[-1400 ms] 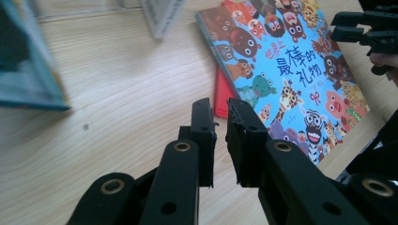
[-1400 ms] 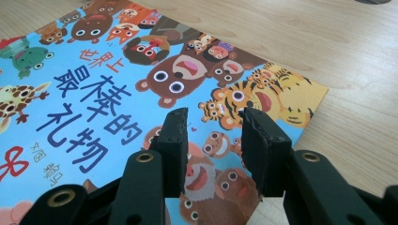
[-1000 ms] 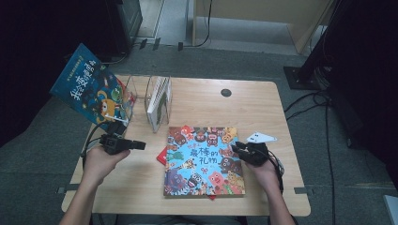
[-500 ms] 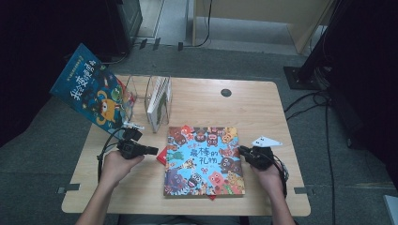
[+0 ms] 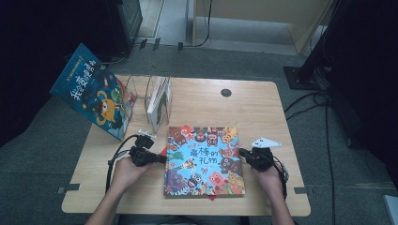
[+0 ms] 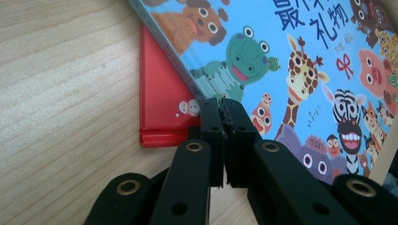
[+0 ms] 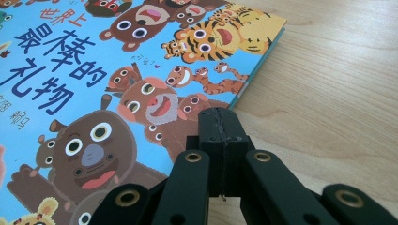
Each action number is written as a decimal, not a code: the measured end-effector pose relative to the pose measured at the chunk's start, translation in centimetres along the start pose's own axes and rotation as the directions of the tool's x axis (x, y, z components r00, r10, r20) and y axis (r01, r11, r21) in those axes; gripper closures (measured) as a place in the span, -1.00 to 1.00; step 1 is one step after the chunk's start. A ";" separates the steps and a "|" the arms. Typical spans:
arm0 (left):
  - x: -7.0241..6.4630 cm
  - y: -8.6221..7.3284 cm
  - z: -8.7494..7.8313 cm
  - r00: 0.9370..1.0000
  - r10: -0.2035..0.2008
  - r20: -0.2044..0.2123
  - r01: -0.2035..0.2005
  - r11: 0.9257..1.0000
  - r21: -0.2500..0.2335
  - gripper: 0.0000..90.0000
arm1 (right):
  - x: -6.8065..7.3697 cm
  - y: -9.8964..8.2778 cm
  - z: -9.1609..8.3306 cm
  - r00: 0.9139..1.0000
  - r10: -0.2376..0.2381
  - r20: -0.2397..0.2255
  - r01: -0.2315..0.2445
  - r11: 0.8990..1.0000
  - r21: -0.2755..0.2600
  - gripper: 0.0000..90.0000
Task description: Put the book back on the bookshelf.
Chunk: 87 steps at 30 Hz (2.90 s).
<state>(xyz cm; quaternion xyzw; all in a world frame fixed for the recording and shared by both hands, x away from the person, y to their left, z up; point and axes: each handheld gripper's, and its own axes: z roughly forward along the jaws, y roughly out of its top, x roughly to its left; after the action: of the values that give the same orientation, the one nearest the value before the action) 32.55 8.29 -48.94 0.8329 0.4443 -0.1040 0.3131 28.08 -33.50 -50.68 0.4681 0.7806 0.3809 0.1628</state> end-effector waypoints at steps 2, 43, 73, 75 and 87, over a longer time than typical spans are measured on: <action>0.1 -0.1 0.0 1.000 -0.001 0.005 0.001 1.000 -0.004 0.97 | 0.0 0.0 0.0 1.000 0.002 0.000 -0.002 1.000 0.001 1.00; -4.1 -2.4 1.6 0.998 0.013 0.056 -0.011 1.000 -0.025 1.00 | -0.9 2.0 1.3 0.996 0.046 0.076 -0.041 0.997 -0.066 1.00; -1.9 2.3 0.5 0.999 0.049 0.015 -0.047 0.995 -0.084 0.39 | 0.5 -3.2 -3.9 0.989 0.090 0.114 -0.085 0.995 -0.047 1.00; -1.7 2.5 0.5 0.999 0.053 0.008 -0.052 0.995 -0.086 0.31 | 0.6 -3.7 -4.5 0.989 0.084 0.126 -0.079 0.996 -0.043 1.00; -0.5 3.4 0.6 0.999 0.050 0.004 -0.049 0.993 -0.106 0.04 | 1.0 -6.2 -7.3 0.981 0.116 0.158 -0.110 0.993 -0.046 1.00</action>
<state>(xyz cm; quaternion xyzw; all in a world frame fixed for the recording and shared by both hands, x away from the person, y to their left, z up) 35.11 6.21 -47.74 0.8255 0.4274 -0.0751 0.3608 19.38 -37.56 -50.44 0.5377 0.7300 0.3649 0.2119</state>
